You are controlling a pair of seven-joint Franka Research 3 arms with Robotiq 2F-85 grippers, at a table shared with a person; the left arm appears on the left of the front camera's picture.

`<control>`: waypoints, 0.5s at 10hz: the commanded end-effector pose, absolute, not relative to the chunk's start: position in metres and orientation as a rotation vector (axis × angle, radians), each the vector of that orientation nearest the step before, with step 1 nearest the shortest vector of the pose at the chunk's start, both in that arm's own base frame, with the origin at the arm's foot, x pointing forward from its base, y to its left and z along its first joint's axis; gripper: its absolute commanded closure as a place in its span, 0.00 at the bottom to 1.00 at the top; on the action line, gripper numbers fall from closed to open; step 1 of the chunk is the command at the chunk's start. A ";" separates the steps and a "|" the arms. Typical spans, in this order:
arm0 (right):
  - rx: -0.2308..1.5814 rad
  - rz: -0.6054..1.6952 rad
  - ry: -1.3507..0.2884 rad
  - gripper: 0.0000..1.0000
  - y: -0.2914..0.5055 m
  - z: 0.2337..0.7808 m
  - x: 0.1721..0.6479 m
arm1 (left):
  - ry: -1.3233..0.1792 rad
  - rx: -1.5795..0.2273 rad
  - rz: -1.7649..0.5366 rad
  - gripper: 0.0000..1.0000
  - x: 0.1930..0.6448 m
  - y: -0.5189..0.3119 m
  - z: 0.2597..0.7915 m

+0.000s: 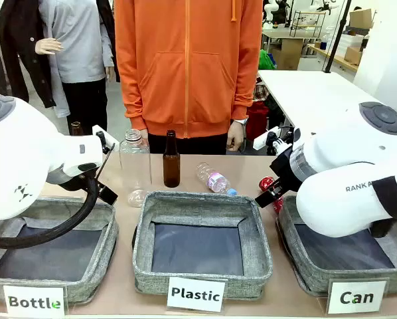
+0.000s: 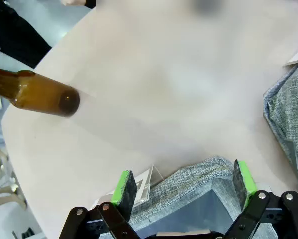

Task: Sort the can waste into the basket.
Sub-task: Pick up the can waste from the table and place it in the right Fabric basket.

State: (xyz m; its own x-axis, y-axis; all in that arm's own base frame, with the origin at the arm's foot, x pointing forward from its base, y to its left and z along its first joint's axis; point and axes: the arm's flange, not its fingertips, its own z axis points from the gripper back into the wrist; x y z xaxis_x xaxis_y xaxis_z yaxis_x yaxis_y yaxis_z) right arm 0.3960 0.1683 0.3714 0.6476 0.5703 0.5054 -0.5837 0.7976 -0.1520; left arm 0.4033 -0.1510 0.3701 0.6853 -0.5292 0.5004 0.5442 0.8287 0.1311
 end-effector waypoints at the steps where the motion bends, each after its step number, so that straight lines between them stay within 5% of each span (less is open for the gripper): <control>1: 0.025 0.656 -0.566 0.00 0.168 0.371 0.396 | -0.552 -0.029 -0.601 0.00 0.403 -0.151 0.370; 5: 0.025 0.656 -0.566 0.00 0.168 0.371 0.396 | -0.552 -0.029 -0.601 0.00 0.403 -0.151 0.370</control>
